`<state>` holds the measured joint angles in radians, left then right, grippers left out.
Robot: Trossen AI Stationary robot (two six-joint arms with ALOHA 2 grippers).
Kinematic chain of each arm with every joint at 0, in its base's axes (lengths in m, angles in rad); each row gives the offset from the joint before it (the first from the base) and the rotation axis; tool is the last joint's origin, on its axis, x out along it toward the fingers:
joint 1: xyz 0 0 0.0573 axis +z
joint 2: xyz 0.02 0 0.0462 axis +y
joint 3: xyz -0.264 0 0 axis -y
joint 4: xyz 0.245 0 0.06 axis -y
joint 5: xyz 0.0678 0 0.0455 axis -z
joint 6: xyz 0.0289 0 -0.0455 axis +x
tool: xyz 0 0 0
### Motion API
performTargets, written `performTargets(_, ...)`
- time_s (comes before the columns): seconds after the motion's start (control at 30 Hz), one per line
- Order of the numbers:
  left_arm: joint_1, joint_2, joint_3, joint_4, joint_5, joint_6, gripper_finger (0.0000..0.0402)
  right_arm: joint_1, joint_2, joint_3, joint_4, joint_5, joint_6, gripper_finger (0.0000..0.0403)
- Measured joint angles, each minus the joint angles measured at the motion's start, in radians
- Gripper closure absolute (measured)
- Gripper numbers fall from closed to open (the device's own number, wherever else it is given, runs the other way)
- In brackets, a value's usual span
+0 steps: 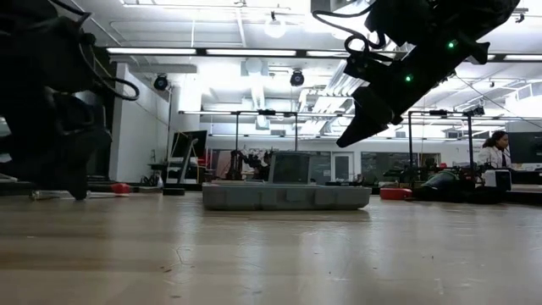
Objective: Prefit tool cases
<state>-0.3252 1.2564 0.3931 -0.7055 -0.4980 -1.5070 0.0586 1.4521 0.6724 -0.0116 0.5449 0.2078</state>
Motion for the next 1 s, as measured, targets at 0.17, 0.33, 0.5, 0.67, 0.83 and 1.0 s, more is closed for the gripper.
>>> performTargets(0.17,0.021,0.000,0.000,0.026,0.050,0.032,0.0226,0.000,0.000,0.000,0.000,-0.003,0.001,0.0403)
performTargets(0.33,0.020,0.001,0.000,0.050,0.067,0.047,0.0282,0.011,0.000,0.000,-0.011,-0.005,0.024,0.0403)
performTargets(0.5,0.009,0.001,-0.002,0.120,0.076,0.095,0.0365,0.045,0.000,0.000,-0.020,-0.006,0.048,0.0403)
performTargets(0.67,-0.013,0.003,-0.004,0.202,0.066,0.132,0.0377,0.078,0.000,0.000,-0.019,0.035,0.064,0.0403)
performTargets(0.83,-0.025,0.006,-0.002,0.286,0.041,0.187,0.0377,0.096,0.000,0.000,-0.017,0.084,0.064,0.0403)
performTargets(1.0,-0.024,0.008,0.019,0.322,0.045,0.277,0.0377,0.095,0.000,0.000,-0.017,0.094,0.064,0.0403)
